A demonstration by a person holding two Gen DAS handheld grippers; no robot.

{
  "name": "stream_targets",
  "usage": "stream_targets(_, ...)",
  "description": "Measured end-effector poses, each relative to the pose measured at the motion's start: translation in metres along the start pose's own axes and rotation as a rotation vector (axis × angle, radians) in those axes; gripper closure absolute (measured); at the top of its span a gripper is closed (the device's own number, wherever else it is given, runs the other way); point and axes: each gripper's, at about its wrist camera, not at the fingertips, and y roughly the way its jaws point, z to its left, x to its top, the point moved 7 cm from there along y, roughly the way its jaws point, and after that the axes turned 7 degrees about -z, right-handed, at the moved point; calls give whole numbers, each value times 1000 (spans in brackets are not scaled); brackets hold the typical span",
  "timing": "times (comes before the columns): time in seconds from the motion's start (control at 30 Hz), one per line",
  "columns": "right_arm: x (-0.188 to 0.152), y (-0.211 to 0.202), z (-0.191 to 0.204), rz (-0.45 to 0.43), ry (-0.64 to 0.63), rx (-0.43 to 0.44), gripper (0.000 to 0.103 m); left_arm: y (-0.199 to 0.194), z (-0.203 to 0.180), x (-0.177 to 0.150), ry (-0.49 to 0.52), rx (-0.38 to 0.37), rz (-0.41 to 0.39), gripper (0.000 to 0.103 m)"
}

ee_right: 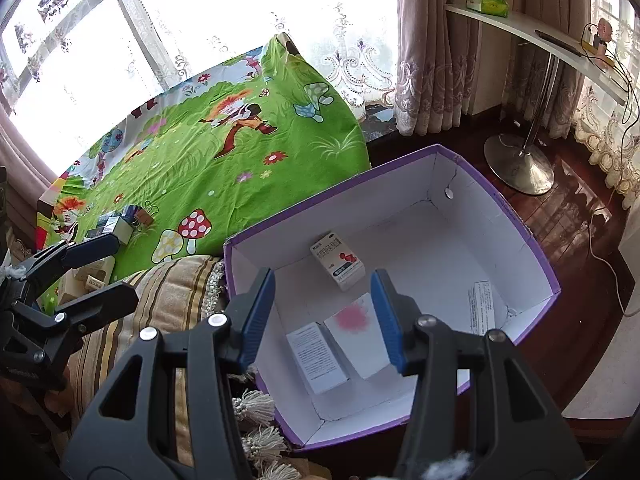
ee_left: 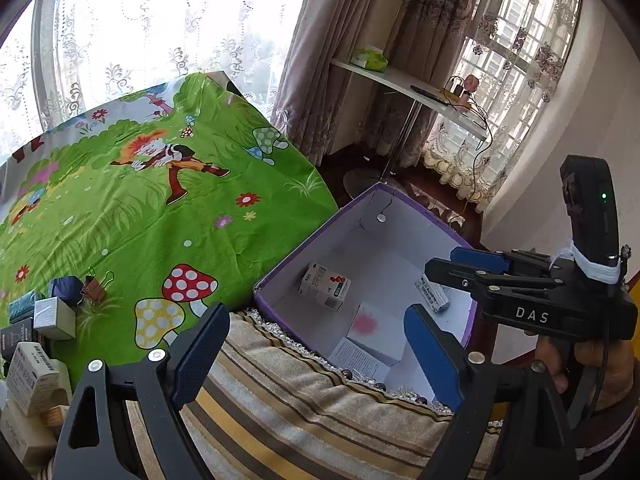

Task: Organize rigid objects
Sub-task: 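Open the right tool inside the storage box while the left tool releases the X-logo box, then move both open tools back to the boxes on the bed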

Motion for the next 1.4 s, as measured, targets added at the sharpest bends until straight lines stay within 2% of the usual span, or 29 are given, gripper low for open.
stream_targets(0.23,10,-10,28,-24,-39,32,49,-30,27,2,-66,23,-66,13)
stream_targets(0.33,13,-11,44,-25,-67,51,47,-42,41,-1,-97,54,-83,13)
stream_targets(0.6,9,-5,96,2,-153,120,45,-70,87,-13,-220,109,-117,13)
stream_targets(0.9,-3,4,153,43,-265,191,45,-111,146,-36,-380,185,-163,13)
stream_targets(1.27,-19,19,221,89,-411,269,45,-161,231,-78,-594,320,-204,12)
stream_targets(1.4,-28,26,242,113,-452,293,45,-172,253,-92,-657,361,-213,6)
